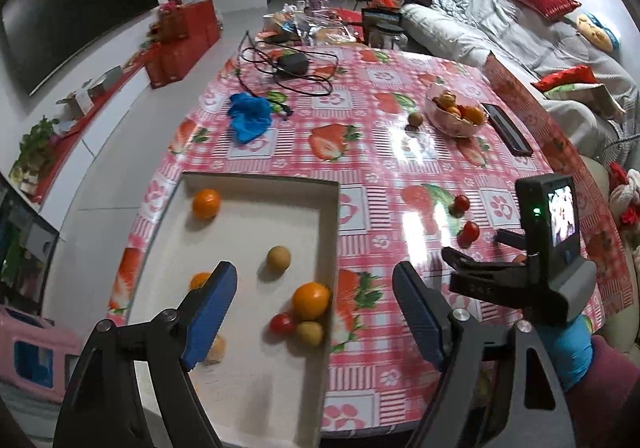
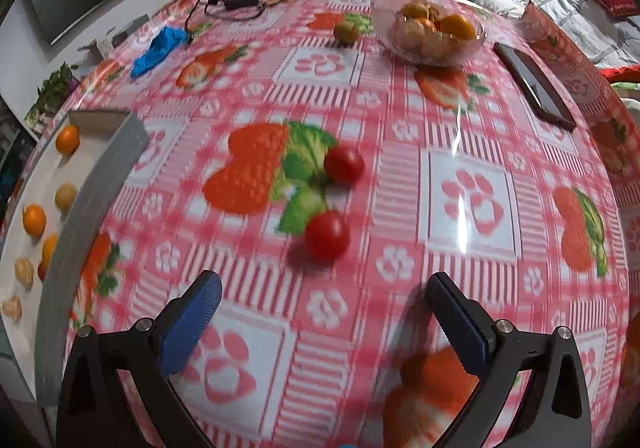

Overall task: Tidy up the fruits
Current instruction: 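Grasp a cherry tomato with the left tool while the right tool approaches another tomato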

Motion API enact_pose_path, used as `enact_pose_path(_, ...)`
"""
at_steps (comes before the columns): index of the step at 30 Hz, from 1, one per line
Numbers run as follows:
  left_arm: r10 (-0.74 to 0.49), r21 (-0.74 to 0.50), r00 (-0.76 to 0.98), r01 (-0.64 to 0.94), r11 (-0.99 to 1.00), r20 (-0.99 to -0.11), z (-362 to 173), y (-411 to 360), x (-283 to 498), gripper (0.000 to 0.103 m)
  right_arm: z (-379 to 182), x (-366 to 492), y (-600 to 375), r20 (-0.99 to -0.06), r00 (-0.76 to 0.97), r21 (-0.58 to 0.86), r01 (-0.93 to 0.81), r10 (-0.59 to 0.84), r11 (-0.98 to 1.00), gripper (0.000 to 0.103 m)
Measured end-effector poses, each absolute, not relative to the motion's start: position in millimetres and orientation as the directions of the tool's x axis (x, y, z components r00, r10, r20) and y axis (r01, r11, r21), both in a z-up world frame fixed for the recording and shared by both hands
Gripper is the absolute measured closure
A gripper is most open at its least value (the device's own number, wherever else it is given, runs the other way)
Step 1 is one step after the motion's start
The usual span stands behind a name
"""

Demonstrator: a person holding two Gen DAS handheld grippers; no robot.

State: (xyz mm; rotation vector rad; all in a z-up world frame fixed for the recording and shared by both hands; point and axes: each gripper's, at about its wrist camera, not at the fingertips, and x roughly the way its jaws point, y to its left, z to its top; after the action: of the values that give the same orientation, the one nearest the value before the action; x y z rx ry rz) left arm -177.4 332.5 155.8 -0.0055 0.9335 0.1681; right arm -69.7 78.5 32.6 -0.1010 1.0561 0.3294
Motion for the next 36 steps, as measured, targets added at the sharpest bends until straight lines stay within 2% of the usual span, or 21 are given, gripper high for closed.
enact_pose_path(1, 0.138, 0.068, 0.582, -0.14, 0.988, -0.802, 155, 329, -174, 0.02, 33, -69, 80, -0.863, 0.461, 0.061, -0.312, 0.207, 0.948, 0.012)
enact_pose_path(3, 0.129, 0.072, 0.579, -0.12, 0.99, -0.805, 152, 318, -163, 0.02, 34, -68, 81, -0.856, 0.478, 0.039, -0.321, 0.197, 0.946, 0.03)
enact_pose_path(5, 0.12, 0.075, 0.576, -0.102, 0.992, -0.808, 148, 309, -154, 0.02, 35, -67, 80, -0.848, 0.49, 0.033, -0.335, 0.204, 0.942, 0.04)
enact_pose_path(6, 0.113, 0.073, 0.575, -0.092, 0.993, -0.81, 146, 303, -148, 0.02, 36, -67, 78, -0.843, 0.495, 0.031, -0.341, 0.208, 0.94, 0.051)
enact_pose_path(7, 0.104, 0.07, 0.572, -0.081, 0.994, -0.813, 143, 297, -142, 0.02, 37, -67, 76, -0.839, 0.501, 0.032, -0.345, 0.213, 0.938, 0.057)
enact_pose_path(8, 0.094, 0.065, 0.57, -0.071, 0.995, -0.816, 140, 291, -137, 0.02, 37, -66, 72, -0.834, 0.502, 0.046, -0.35, 0.229, 0.936, 0.071)
enact_pose_path(9, 0.088, 0.063, 0.568, -0.064, 0.996, -0.818, 138, 286, -132, 0.02, 38, -65, 66, -0.83, 0.497, 0.075, -0.351, 0.253, 0.933, 0.074)
enact_pose_path(12, 0.057, 0.043, 0.556, -0.037, 0.998, -0.829, 126, 271, -116, 0.02, 42, -63, 43, -0.812, 0.486, 0.171, -0.329, 0.322, 0.929, 0.074)
enact_pose_path(15, 0.026, 0.024, 0.534, -0.011, 1.0, -0.845, 109, 255, -96, 0.02, 45, -67, 17, -0.799, 0.501, 0.197, -0.306, 0.333, 0.932, 0.074)
enact_pose_path(26, 0.003, 0.028, 0.516, 0.041, 0.999, -0.857, 54, 206, -38, 0.02, 35, -92, -57, -0.804, 0.506, 0.237, -0.21, 0.312, 0.949, 0.074)
enact_pose_path(36, 0.035, 0.058, 0.5, 0.03, 0.998, -0.866, 27, 191, -17, 0.021, 36, -77, -57, -0.806, 0.501, 0.238, -0.21, 0.314, 0.948, 0.073)
